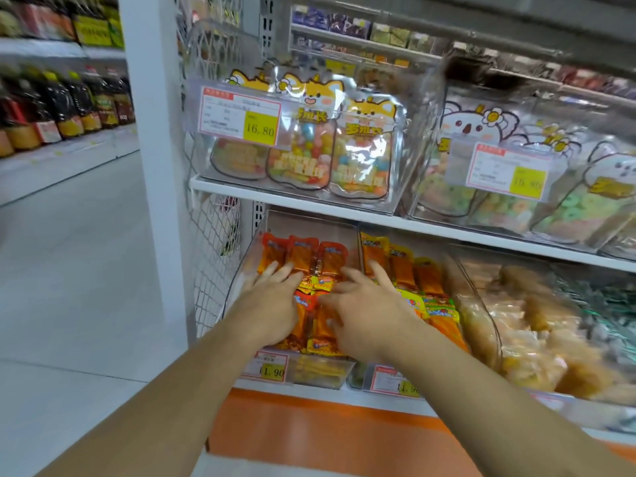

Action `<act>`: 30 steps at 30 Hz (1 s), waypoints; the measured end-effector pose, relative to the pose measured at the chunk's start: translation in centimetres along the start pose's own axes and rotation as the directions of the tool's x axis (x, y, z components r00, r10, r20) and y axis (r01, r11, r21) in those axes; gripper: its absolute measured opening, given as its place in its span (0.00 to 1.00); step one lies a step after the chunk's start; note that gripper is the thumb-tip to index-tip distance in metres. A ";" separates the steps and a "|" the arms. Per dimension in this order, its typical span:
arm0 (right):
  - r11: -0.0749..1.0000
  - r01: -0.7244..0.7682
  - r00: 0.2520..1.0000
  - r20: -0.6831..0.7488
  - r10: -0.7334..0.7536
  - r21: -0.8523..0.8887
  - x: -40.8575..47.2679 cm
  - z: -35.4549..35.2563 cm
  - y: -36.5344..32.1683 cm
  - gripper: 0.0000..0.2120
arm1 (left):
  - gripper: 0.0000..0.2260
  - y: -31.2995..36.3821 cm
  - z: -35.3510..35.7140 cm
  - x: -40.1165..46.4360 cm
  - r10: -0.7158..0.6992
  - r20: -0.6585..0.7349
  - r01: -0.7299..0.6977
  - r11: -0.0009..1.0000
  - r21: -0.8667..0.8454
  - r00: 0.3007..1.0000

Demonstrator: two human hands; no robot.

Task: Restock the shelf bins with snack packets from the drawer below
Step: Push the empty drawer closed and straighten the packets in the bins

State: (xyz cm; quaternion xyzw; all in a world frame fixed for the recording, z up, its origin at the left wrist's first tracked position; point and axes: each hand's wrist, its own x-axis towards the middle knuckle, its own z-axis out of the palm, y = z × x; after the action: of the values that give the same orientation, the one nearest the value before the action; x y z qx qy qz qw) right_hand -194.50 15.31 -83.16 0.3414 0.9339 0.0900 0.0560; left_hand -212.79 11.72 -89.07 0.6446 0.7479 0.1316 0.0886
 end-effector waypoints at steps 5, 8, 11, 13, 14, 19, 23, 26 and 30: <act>0.998 0.040 0.998 0.044 -0.038 -0.052 -0.7 0.6 -0.2 0.21 | 0.29 -0.1 0.2 0.3 -0.010 -0.025 0.009 0.999 -0.039 1.000; 0.998 0.033 0.998 0.050 -0.031 -0.047 -0.6 0.7 0.1 0.21 | 0.29 -0.1 0.2 0.1 -0.001 -0.050 -0.002 0.999 -0.052 0.999; 0.999 0.033 0.999 0.027 -0.032 -0.027 -0.7 0.9 0.0 0.20 | 0.29 -0.2 -0.2 -0.9 0.025 -0.045 -0.029 0.996 -0.085 0.999; 0.998 0.039 0.999 0.029 -0.038 -0.041 -0.9 0.9 -0.1 0.21 | 0.29 -0.2 -0.4 -2.0 0.046 -0.033 -0.050 0.992 -0.112 0.998; 0.998 0.038 0.999 0.041 -0.036 -0.051 -1.0 0.9 -0.2 0.22 | 0.28 -0.1 -0.5 -2.5 0.055 -0.041 -0.059 0.992 -0.109 0.998; 0.997 0.017 0.998 0.069 -0.012 -0.072 -1.2 0.3 -0.7 0.24 | 0.20 0.7 -0.8 -4.1 -0.039 -0.113 0.029 0.996 -0.089 0.993; 0.997 0.020 0.998 0.066 -0.015 -0.073 -1.4 0.3 -0.8 0.22 | 0.15 1.1 -1.0 -4.6 -0.096 -0.086 0.086 0.989 -0.118 0.992; 0.998 0.020 0.998 0.056 -0.016 -0.063 -1.4 0.3 -0.7 0.22 | 0.15 1.0 -1.0 -4.6 -0.091 -0.098 0.076 0.986 -0.149 0.991; 1.000 -0.001 0.999 -0.032 0.001 -0.015 -1.2 0.9 -0.6 0.24 | 0.20 0.6 -0.7 -3.9 -0.084 -0.123 0.064 0.985 -0.161 0.989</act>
State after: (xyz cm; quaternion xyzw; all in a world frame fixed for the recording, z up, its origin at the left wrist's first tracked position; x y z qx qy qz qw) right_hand -193.81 14.20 -84.13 0.3399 0.9339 0.1023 0.0434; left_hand -211.87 7.93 -88.42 0.5974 0.7629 0.2279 0.0952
